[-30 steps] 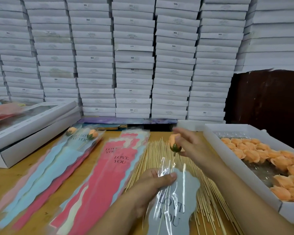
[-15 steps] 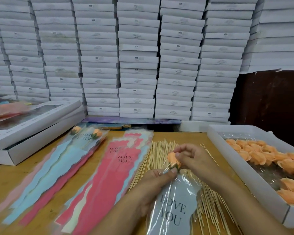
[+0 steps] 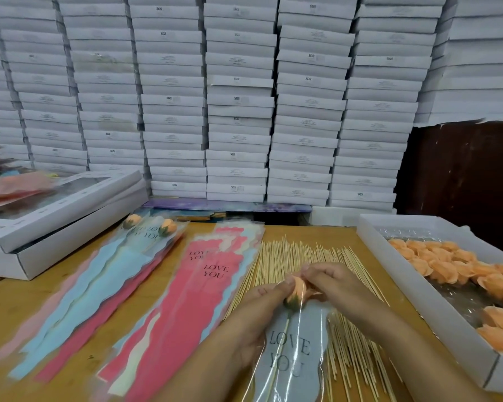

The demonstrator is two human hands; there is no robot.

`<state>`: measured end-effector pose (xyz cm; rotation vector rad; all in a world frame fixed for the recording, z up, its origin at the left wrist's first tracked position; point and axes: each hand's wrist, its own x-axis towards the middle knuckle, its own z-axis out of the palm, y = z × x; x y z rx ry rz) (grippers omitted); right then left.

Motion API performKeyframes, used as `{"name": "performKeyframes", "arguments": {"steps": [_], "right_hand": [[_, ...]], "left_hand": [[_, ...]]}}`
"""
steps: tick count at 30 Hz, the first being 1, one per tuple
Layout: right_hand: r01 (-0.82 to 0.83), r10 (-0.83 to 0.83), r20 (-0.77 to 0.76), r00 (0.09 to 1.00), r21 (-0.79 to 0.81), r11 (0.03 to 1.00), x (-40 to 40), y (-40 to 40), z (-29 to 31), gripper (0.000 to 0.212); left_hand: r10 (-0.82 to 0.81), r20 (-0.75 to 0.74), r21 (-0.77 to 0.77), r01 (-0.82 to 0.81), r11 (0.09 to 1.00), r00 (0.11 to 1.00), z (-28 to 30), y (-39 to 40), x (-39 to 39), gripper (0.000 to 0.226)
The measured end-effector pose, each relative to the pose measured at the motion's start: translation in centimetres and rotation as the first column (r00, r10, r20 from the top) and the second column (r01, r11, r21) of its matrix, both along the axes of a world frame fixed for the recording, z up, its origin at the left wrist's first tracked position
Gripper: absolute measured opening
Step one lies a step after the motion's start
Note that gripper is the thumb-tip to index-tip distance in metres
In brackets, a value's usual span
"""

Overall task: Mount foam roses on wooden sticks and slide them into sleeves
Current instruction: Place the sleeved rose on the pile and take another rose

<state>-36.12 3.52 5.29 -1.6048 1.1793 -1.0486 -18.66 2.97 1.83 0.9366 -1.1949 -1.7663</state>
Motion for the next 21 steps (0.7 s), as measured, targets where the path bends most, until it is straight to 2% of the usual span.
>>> {"name": "performKeyframes", "arguments": {"steps": [3, 7, 10, 13, 18, 21], "right_hand": [[-0.019, 0.020, -0.033, 0.999, 0.034, 0.999, -0.2, 0.0, 0.4, 0.036], [-0.027, 0.032, -0.073, 0.997, 0.071, 0.997, -0.5, 0.1, 1.1, 0.041], [-0.068, 0.079, -0.127, 0.989, 0.086, 0.994, -0.6, 0.2, 1.3, 0.044], [-0.151, 0.174, -0.211, 0.962, 0.122, 0.981, -0.6, 0.6, 1.5, 0.032], [-0.084, 0.100, -0.200, 0.975, 0.089, 0.993, -0.4, 0.5, 1.4, 0.033], [-0.138, 0.169, -0.223, 0.960, 0.148, 0.979, -0.2, 0.7, 1.2, 0.033]], "left_hand": [[-0.003, 0.000, -0.007, 0.003, 1.000, 1.000, -0.1, -0.1, 0.2, 0.029], [0.059, 0.026, 0.023, -0.060, 0.998, 0.998, -0.2, -0.3, 0.1, 0.048], [0.089, 0.013, 0.037, -0.089, 0.995, 0.996, 0.0, -0.2, -0.1, 0.043], [0.108, -0.017, 0.060, -0.106, 0.993, 0.994, 0.1, 0.0, -0.1, 0.040], [0.145, -0.040, 0.057, -0.143, 0.988, 0.989, 0.3, -0.2, -0.2, 0.039], [0.146, -0.047, 0.031, -0.145, 0.989, 0.988, 0.4, -0.1, -0.1, 0.037]]}}
